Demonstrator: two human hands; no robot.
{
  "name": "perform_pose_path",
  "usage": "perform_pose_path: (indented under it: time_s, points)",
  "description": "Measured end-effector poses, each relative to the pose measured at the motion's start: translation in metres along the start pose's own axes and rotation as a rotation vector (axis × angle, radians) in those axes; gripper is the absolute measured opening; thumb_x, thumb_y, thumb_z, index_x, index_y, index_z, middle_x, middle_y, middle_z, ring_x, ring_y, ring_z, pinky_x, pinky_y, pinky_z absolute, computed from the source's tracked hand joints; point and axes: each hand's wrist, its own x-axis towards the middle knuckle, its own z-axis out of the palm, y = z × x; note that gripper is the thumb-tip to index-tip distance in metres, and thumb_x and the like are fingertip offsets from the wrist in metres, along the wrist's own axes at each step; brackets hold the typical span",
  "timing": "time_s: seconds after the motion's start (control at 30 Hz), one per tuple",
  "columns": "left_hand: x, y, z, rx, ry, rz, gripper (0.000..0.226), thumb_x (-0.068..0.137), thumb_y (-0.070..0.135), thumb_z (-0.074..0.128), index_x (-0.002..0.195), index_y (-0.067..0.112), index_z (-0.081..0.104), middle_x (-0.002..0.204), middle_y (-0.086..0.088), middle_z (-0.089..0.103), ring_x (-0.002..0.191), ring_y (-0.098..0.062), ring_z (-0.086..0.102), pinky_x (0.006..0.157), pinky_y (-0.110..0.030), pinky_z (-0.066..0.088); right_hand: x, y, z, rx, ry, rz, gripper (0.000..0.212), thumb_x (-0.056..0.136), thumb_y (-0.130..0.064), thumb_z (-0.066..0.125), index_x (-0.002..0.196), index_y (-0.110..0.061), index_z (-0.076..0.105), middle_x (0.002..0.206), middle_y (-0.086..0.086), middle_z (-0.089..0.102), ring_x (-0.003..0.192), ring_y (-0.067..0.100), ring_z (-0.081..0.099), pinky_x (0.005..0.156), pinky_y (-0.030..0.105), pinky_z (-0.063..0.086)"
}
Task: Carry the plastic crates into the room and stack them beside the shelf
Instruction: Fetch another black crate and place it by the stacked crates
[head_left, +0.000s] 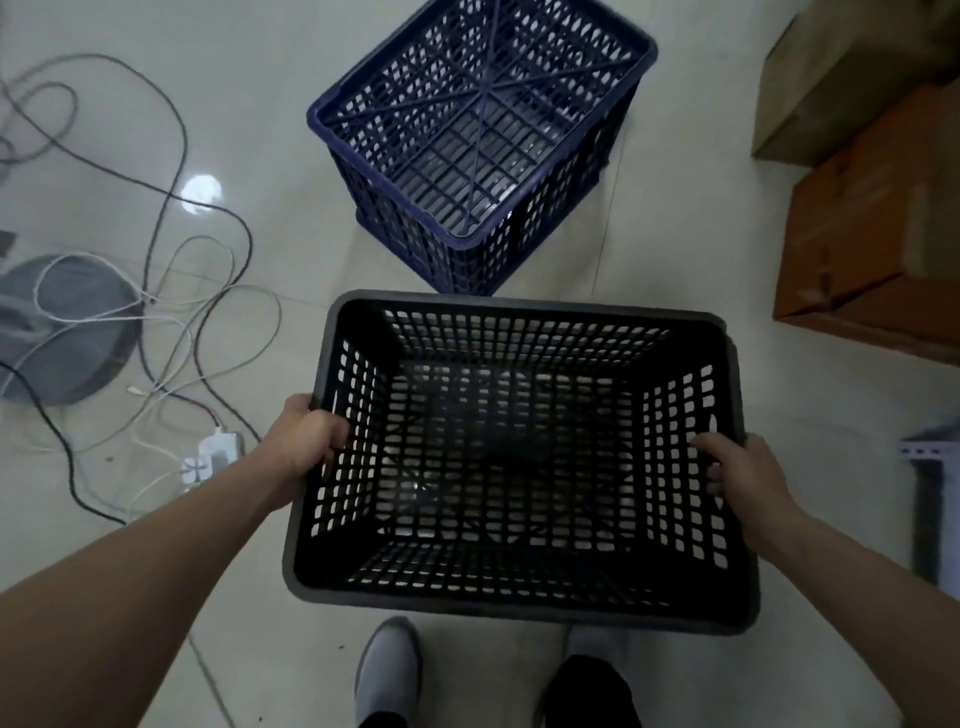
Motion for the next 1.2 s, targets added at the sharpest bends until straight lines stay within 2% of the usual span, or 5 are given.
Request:
perform_pose_path:
  time_s: [0.37,0.63,0.87,1.07,1.2]
  points:
    - [-0.170,0.092,-0.058,0.169,-0.041,0.249,0.044,0.077,-0.011,0.050,0.115,0.012,0.048,0.079,-0.017,0.059,0.065,-0.028,0.055,0.057,-0.032,0.045,-0.190,-0.051,-0.119,0.098,0.192,-0.047,0.076,0.064,-0.062,0.067,0.124,-0.015,0.060,0.095,0.005,0.067,0.082,0.025,0.061,0.078,0.045,0.052]
    - [-0.302,0.170,-0.081,0.242,-0.212,0.451,0.044,0.072,-0.008,0.049,0.112,0.011,0.048,0.062,-0.014,0.049,0.044,-0.022,0.043,0.046,-0.029,0.035,-0.384,-0.059,-0.196,0.320,0.433,-0.072,0.038,0.089,-0.041,0.065,0.116,-0.014,0.066,0.091,0.005,0.071,0.078,0.023,0.063,0.079,0.044,0.054]
    - [-0.399,0.208,-0.059,0.421,-0.354,0.672,0.058,0.061,0.008,0.055,0.118,0.015,0.049,0.069,-0.015,0.053,0.051,-0.024,0.047,0.047,-0.035,0.040,-0.519,-0.010,-0.236,0.528,0.611,0.008,0.060,0.066,-0.055,0.063,0.107,-0.011,0.069,0.076,0.000,0.068,0.062,0.018,0.058,0.063,0.034,0.045]
    - [-0.485,0.187,-0.029,0.560,-0.417,0.842,0.047,0.074,0.004,0.056,0.119,0.018,0.050,0.070,-0.014,0.053,0.054,-0.025,0.047,0.049,-0.033,0.040,-0.607,0.062,-0.247,0.702,0.713,0.085,0.063,0.068,-0.058,0.066,0.117,-0.019,0.065,0.098,0.009,0.075,0.079,0.028,0.068,0.077,0.045,0.056]
    - [-0.534,0.157,-0.015,0.629,-0.453,0.926,0.056,0.061,0.014,0.057,0.116,0.014,0.050,0.067,-0.015,0.052,0.051,-0.026,0.047,0.048,-0.033,0.041,-0.661,0.121,-0.245,0.781,0.743,0.120,0.058,0.068,-0.061,0.068,0.115,-0.027,0.066,0.100,0.005,0.078,0.091,0.032,0.075,0.088,0.059,0.060]
